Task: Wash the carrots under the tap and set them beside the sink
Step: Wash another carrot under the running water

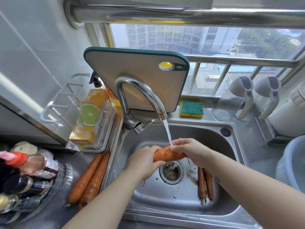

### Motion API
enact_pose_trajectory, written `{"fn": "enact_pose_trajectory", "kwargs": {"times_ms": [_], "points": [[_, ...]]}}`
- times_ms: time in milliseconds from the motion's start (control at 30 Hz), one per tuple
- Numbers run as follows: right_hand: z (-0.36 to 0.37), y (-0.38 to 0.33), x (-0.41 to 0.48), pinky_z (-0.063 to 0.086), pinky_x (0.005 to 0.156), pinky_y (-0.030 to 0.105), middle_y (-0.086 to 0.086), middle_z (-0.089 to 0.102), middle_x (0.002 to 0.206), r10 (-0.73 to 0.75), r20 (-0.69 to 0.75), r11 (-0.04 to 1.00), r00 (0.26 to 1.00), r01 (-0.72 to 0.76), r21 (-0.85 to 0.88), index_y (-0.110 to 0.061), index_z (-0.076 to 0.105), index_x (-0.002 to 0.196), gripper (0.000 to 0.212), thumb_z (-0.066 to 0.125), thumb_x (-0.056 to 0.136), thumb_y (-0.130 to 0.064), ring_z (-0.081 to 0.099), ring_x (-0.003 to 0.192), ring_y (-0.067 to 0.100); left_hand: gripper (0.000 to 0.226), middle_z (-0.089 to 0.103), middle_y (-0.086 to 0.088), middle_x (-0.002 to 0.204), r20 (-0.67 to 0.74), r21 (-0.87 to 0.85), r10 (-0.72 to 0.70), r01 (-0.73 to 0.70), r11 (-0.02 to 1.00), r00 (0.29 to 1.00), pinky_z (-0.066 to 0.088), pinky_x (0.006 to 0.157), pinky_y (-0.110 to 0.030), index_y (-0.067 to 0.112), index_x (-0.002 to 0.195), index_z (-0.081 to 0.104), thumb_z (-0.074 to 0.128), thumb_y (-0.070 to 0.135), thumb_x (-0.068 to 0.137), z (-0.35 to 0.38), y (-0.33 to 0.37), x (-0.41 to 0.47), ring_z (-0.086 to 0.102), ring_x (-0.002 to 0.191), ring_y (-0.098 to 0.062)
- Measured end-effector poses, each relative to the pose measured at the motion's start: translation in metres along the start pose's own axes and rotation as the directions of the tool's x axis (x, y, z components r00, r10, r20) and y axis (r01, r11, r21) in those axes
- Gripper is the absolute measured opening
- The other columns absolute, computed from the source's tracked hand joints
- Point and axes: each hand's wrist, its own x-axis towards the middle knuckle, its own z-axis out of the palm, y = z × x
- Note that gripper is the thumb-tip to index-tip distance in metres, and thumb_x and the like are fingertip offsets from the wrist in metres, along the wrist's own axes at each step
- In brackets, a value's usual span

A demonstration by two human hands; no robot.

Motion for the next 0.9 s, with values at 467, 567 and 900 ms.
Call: {"fn": "enact_pose_trajectory", "kwargs": {"times_ms": [467, 567, 900], "points": [[0.004, 0.013, -0.013, 0.0, 0.115, 0.056, -0.004, 0.046, 0.132, -0.339, 0.163, 0.309, 0.927, 0.273, -0.911, -0.024, 0.039, 0.136, 0.052, 0.051, 0.089, -0.044, 0.032, 0.129, 0.019, 0.046, 0.056, 0.01, 0.11, -0.03, 0.025, 0.069, -0.068, 0.997, 0.997, 0.046, 0.084, -0.031, 0.05, 0.127, 0.044, 0.056, 0.056, 0.083, -0.002, 0.005, 0.005, 0.052, 0.11, -0.014], [0.001, 0.007, -0.009, 0.029, 0.102, 0.037, 0.001, 0.055, 0.115, -0.486, 0.191, 0.127, 0.853, 0.285, -0.95, -0.018, 0.048, 0.118, 0.045, 0.059, 0.082, -0.044, 0.051, 0.111, 0.024, 0.037, 0.058, 0.007, 0.104, -0.039, 0.031, 0.111, -0.11, 0.993, 0.993, 0.042, 0.075, -0.029, 0.045, 0.121, 0.05, 0.056, 0.054, 0.085, -0.005, 0.015, 0.008, 0.055, 0.104, -0.016], [-0.01, -0.027, 0.006, 0.049, 0.061, 0.025, -0.004, 0.061, 0.067, 0.035, 0.226, 0.528, 0.974, 0.174, -0.831, -0.022, 0.06, 0.07, 0.025, 0.08, 0.066, -0.037, 0.06, 0.065, 0.017, 0.053, 0.051, 0.008, 0.12, -0.023, 0.368, 0.366, -0.332, 0.869, 0.931, 0.037, 0.08, -0.029, 0.038, 0.139, 0.032, 0.049, 0.05, 0.09, -0.01, 0.014, 0.011, 0.047, 0.109, -0.019]]}}
